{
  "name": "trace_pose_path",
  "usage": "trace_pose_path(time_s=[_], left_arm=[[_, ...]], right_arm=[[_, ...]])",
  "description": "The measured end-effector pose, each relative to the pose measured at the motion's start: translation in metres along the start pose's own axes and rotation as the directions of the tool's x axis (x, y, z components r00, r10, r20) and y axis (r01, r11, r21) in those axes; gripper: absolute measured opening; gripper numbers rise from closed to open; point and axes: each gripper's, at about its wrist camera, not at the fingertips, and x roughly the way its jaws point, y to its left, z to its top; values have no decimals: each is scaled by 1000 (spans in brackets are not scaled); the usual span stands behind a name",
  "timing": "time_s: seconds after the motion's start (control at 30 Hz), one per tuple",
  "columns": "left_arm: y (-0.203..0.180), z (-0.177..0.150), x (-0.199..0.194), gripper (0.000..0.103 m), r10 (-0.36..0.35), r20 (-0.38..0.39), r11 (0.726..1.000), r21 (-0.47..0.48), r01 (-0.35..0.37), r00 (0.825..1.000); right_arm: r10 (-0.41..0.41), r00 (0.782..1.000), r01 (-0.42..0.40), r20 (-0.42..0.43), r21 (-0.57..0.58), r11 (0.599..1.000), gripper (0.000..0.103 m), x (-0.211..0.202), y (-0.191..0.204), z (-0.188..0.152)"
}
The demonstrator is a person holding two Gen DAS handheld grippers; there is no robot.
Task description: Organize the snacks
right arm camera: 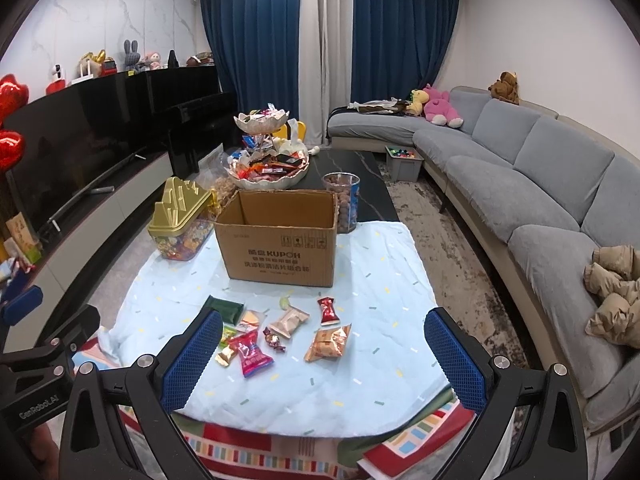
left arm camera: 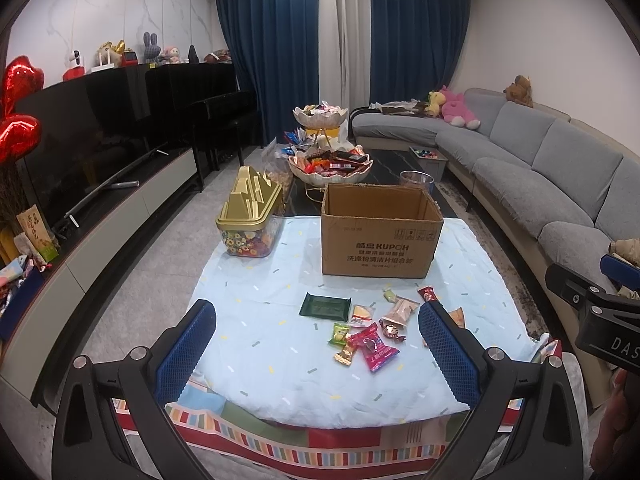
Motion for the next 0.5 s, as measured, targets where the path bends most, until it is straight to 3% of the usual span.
trace_pose_path(time_s=[0.5], left_arm=[[7,8,22,103,3,-47,1000,11,-3,999]], right_arm=[[-7,999,6,-43,-25,1000,102,40,8,6]])
